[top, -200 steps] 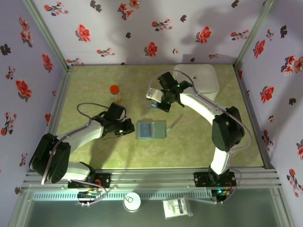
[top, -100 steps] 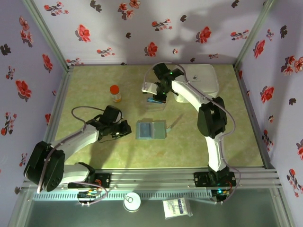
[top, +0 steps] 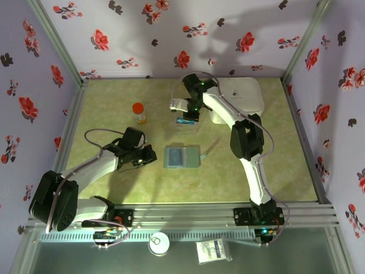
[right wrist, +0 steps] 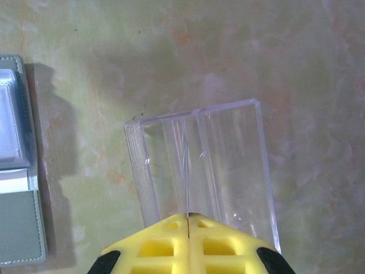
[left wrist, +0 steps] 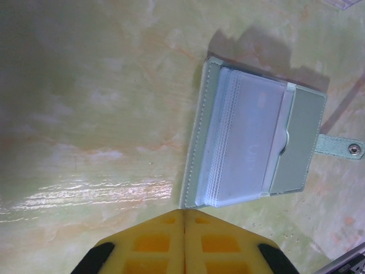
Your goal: Take the credit cards out of the card holder
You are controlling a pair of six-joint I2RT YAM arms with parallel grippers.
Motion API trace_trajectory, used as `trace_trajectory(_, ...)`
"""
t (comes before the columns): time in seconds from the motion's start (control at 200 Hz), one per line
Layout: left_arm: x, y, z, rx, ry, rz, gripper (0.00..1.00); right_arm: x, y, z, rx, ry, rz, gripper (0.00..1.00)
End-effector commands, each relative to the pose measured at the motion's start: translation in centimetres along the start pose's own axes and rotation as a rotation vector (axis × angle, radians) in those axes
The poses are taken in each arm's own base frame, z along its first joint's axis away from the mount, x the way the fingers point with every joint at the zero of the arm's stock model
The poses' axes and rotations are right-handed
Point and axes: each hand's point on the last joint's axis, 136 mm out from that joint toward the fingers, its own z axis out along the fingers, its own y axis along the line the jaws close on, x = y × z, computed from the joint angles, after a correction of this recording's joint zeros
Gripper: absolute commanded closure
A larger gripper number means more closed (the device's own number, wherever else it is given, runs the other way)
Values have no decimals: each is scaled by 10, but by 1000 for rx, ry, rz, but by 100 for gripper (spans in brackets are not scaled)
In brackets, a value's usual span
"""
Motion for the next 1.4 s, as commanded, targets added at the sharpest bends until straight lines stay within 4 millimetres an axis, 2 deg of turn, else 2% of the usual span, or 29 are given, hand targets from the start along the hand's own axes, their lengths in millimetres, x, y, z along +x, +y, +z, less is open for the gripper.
trace_trajectory(0.0, 3, 9, 3, -17, 17, -4, 94, 11, 7, 3, -59, 35, -12, 100)
trace_trajectory(0.38, 2, 11, 5, -19, 24, -10, 94, 12, 26, 11, -179, 29, 2, 100)
trace_trajectory(0.61, 3, 12, 6, -21, 28, -16, 94, 22, 44, 18, -273, 57, 30, 100)
trace_trajectory(1.03, -2, 6, 7, -24, 36, 9, 94, 24, 56, 29, -361, 61, 72, 100)
trace_trajectory(1.205, -6, 4, 8, -23, 36, 13, 94, 21, 54, 23, -364, 58, 91, 87)
trace_trajectory(1.265, -7, 2, 9, -18, 38, 15, 94, 17, 50, 17, -344, 47, 97, 81)
trace_trajectory(1.4, -10, -2, 8, -14, 40, 27, 94, 9, 38, -4, -277, 13, 105, 76)
